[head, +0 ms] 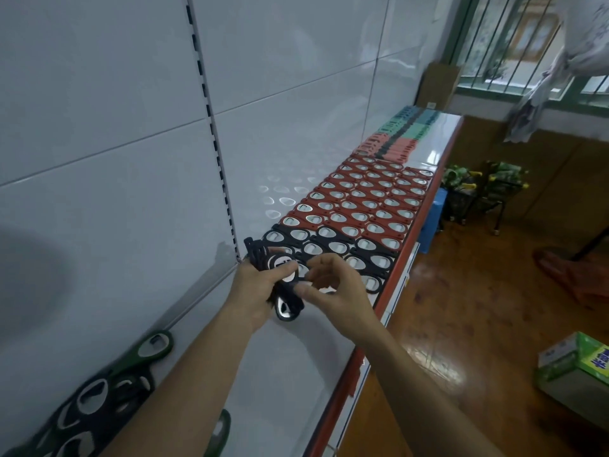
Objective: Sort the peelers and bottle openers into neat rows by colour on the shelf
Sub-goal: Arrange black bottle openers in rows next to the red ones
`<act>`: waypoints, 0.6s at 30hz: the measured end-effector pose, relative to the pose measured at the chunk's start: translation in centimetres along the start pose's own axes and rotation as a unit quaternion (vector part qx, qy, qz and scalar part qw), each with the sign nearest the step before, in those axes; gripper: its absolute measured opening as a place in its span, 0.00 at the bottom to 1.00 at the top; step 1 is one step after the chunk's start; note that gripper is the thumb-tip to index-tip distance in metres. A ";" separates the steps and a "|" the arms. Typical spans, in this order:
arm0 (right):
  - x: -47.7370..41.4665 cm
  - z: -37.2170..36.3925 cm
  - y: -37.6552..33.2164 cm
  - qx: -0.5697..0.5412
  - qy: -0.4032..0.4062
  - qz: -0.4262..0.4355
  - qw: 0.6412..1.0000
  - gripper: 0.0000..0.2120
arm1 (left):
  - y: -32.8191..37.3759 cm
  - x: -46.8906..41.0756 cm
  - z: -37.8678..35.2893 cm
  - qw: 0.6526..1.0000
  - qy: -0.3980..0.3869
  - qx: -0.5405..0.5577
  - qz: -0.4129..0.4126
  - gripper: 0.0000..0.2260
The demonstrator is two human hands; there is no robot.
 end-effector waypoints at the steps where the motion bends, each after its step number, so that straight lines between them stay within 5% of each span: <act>1: 0.3 -0.2 0.0 0.006 0.000 0.002 1.000 0.18 | -0.3 0.3 -0.5 0.999 -0.007 0.032 0.011 0.15; 8: 1.6 0.5 0.4 0.132 0.056 0.029 0.989 0.09 | -1.9 1.4 -2.2 0.988 -0.026 0.114 0.100 0.21; 14: 2.0 1.6 0.0 0.186 0.132 0.043 0.973 0.07 | -2.5 1.8 -2.9 0.965 -0.073 0.178 0.180 0.17; 18: 1.5 4.6 0.2 0.265 0.171 0.043 0.948 0.08 | -1.9 1.7 -3.2 0.985 -0.018 0.104 0.137 0.07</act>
Point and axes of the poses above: each hand's wrist, its own x-axis away from the middle knuckle, its own z-axis out of the back of the hand, y = z × x, the point moved 1 cm from there along -x, towards the middle knuckle, and after that the axes turned 1 degree about -z, right-handed, at the moved point
